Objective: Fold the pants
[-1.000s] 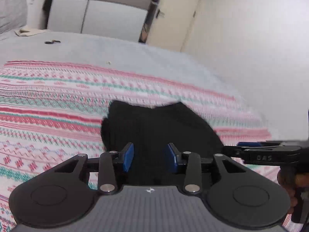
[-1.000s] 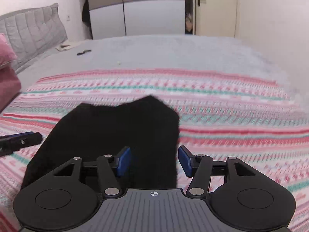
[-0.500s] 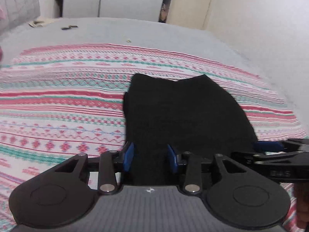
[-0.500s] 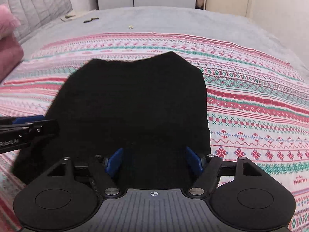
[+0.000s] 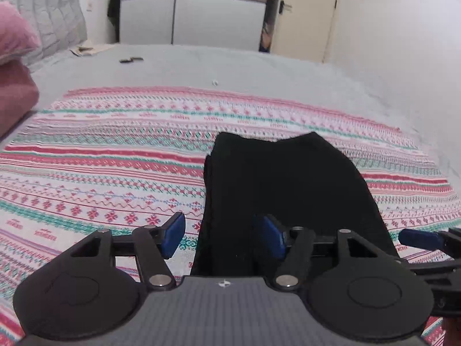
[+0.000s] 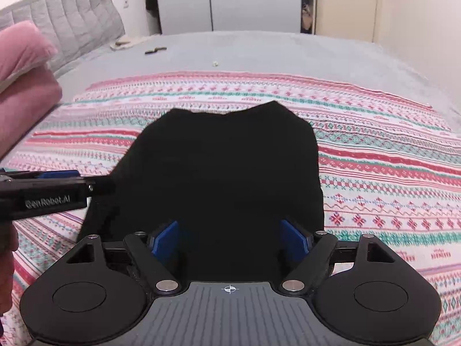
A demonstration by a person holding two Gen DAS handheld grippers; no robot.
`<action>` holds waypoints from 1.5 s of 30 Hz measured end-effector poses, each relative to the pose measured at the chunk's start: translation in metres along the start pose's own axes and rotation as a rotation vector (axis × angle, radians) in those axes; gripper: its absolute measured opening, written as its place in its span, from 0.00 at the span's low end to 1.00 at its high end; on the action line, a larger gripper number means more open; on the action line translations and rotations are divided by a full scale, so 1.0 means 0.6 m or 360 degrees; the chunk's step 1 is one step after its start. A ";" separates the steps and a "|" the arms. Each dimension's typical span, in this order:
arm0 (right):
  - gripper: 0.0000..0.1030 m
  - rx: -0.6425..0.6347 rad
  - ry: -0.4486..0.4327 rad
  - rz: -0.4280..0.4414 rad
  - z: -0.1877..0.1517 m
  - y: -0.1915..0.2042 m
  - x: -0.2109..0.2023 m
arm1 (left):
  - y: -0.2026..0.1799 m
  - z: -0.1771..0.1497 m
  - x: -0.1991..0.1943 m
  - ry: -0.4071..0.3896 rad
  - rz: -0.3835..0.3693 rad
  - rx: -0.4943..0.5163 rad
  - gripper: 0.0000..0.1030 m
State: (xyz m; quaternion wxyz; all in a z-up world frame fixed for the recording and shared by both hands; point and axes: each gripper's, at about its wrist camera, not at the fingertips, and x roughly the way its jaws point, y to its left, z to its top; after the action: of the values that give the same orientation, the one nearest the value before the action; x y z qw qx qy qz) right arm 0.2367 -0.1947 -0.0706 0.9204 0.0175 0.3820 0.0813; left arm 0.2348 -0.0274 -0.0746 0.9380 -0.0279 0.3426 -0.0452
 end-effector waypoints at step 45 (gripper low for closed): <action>0.92 -0.0019 -0.0279 -0.0125 -0.177 0.012 -0.185 | -0.025 -0.158 -0.139 -0.0033 0.0148 0.0082 1.00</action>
State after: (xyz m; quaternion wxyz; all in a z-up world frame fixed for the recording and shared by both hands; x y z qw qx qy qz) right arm 0.0837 -0.2089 -0.0670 0.9529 0.0040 0.2998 0.0456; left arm 0.1094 -0.0359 -0.0922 0.9430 0.0119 0.3326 -0.0101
